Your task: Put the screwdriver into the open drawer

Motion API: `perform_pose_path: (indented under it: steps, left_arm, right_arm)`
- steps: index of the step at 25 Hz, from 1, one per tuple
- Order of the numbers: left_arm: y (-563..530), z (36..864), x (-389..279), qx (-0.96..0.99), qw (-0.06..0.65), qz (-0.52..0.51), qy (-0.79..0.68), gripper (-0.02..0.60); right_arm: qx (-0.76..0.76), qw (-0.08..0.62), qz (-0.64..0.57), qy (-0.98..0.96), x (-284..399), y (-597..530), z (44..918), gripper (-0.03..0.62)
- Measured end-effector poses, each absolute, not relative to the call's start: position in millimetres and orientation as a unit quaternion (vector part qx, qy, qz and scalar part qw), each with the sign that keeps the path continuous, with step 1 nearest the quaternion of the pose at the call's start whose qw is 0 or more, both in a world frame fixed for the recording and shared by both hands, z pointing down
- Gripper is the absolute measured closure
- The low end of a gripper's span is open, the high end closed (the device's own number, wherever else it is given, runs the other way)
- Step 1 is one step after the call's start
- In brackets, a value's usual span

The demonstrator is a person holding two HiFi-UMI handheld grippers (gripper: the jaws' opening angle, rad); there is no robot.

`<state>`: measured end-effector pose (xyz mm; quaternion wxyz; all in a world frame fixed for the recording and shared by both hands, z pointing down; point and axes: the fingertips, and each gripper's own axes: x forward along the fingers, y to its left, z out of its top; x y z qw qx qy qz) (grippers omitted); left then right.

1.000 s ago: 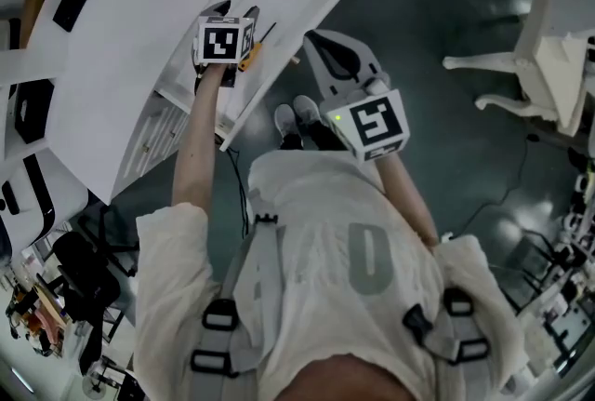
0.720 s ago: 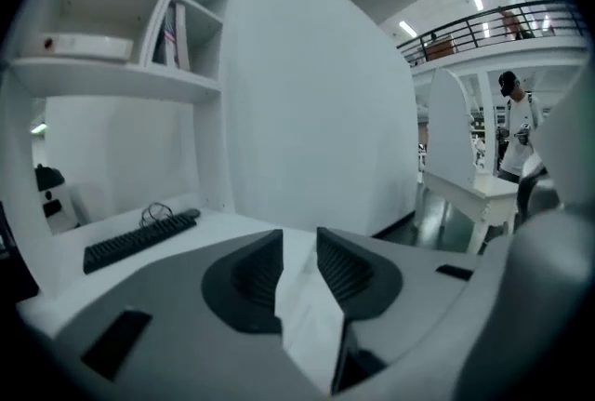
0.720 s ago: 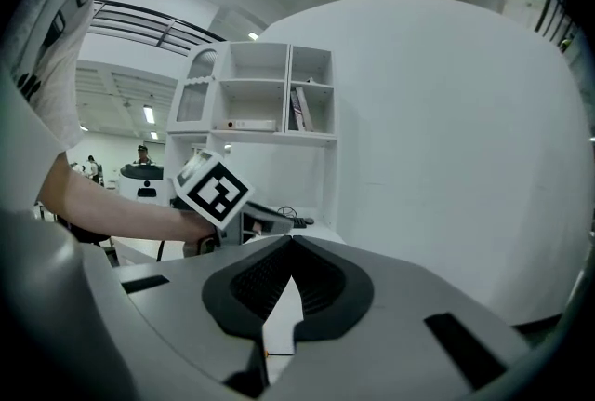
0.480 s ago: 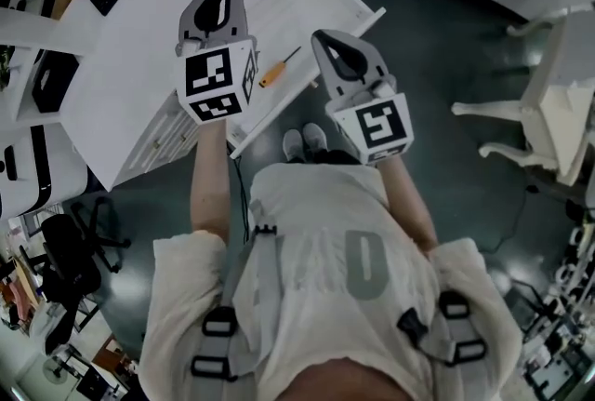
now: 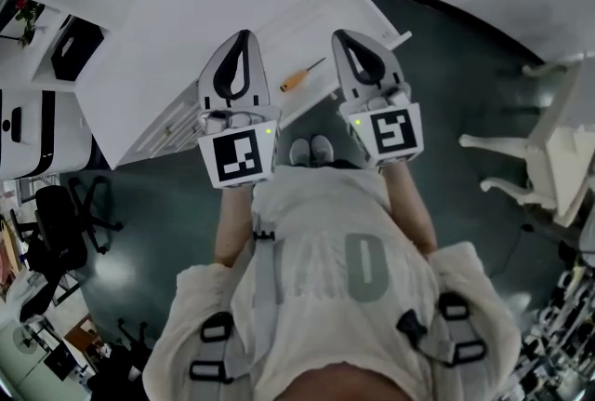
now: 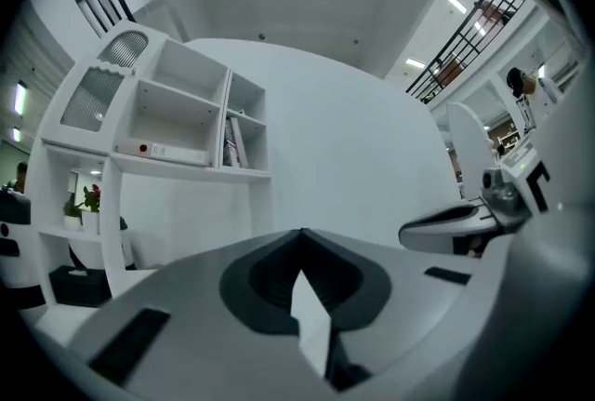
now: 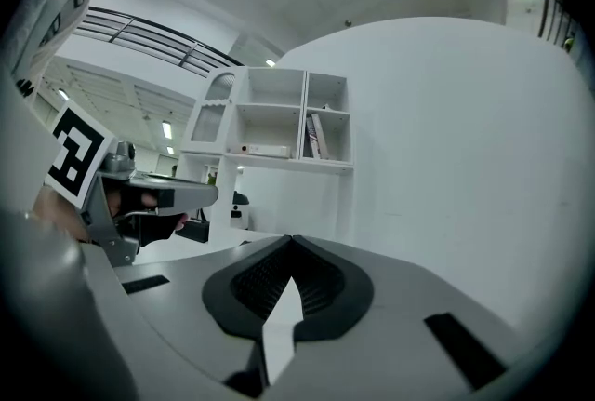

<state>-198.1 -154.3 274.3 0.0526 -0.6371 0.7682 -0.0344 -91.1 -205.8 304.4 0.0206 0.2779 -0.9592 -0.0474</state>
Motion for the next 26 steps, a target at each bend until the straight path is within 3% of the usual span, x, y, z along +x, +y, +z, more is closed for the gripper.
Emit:
perform_pose_path:
  steps: [26]
  left_arm:
    - [-143.1,283.0,-203.8,-0.625,0.039,-0.020,0.779,0.576]
  right_arm:
    - [0.278,0.027,-0.042,-0.959,-89.8,-198.9,314.9,0.589]
